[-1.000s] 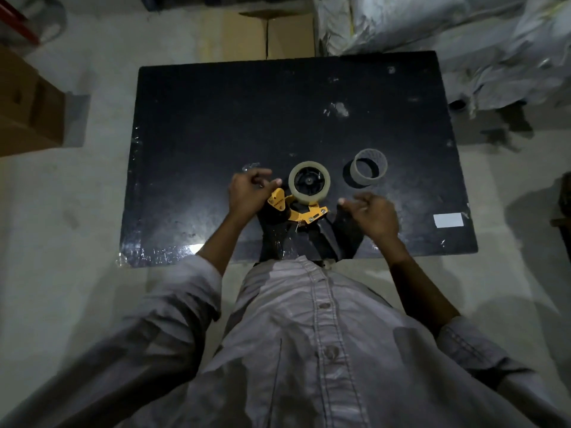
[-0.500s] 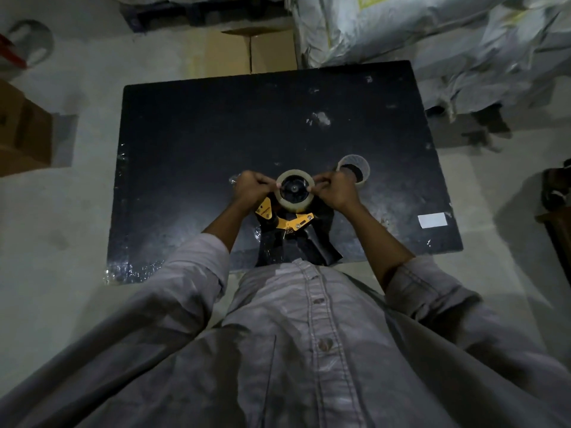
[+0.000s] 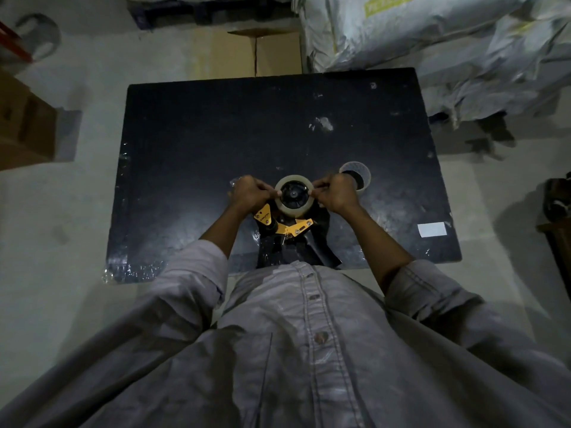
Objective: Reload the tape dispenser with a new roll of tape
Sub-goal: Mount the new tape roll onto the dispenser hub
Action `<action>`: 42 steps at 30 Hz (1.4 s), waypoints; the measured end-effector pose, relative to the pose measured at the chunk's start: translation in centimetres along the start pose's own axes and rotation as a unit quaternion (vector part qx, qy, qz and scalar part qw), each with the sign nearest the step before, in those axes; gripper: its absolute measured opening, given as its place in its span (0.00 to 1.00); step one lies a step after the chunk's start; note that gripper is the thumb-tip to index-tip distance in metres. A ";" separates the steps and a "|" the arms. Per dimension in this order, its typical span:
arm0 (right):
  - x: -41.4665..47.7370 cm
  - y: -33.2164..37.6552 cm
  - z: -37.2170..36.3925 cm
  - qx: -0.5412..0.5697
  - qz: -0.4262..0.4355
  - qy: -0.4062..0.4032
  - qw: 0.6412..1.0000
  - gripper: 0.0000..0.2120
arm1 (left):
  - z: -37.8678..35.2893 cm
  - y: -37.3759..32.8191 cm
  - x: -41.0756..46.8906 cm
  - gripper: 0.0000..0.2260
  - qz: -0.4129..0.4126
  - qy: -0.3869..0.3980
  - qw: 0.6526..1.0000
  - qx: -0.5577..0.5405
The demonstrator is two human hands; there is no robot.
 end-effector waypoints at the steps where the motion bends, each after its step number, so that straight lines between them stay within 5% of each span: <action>1: -0.1 -0.1 0.1 -0.003 0.000 -0.011 1.000 0.13 | -0.2 0.0 -0.1 0.09 -0.004 0.007 1.000 0.006; 6: 0.2 1.8 0.1 -0.021 0.002 0.001 1.000 0.10 | -0.6 0.7 -0.3 0.10 -0.003 -0.005 1.000 0.006; 9: 0.4 2.0 0.4 -0.049 0.003 -0.011 0.999 0.09 | 0.5 0.4 -1.7 0.14 -0.038 -0.084 0.996 0.015; 16: 0.6 1.6 0.2 -0.021 -0.026 -0.007 0.999 0.09 | -1.5 -0.6 -10.7 0.20 -0.105 -0.161 0.959 0.207; 23: -0.1 1.9 0.3 -0.025 -0.027 0.000 0.999 0.09 | -2.8 -1.0 -9.9 0.19 -0.135 -0.191 0.915 0.329; 33: -3.5 2.1 2.6 0.020 0.034 -0.056 0.998 0.24 | -3.5 -1.0 -8.9 0.09 -0.160 -0.195 0.919 0.303; 38: -8.7 -0.9 -1.6 0.090 -0.035 0.048 0.994 0.26 | -3.7 -0.9 -9.7 0.12 -0.209 -0.232 0.910 0.274; 42: -10.7 -4.2 -5.8 0.186 -0.123 0.128 0.966 0.14 | -4.1 -0.8 -11.4 0.11 -0.266 -0.265 0.890 0.258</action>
Point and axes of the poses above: each hand's wrist, its own x-axis towards the middle knuckle, its own z-axis out of the back of the hand, y = z × x, the point moved 8 cm from there along x, towards the middle knuckle
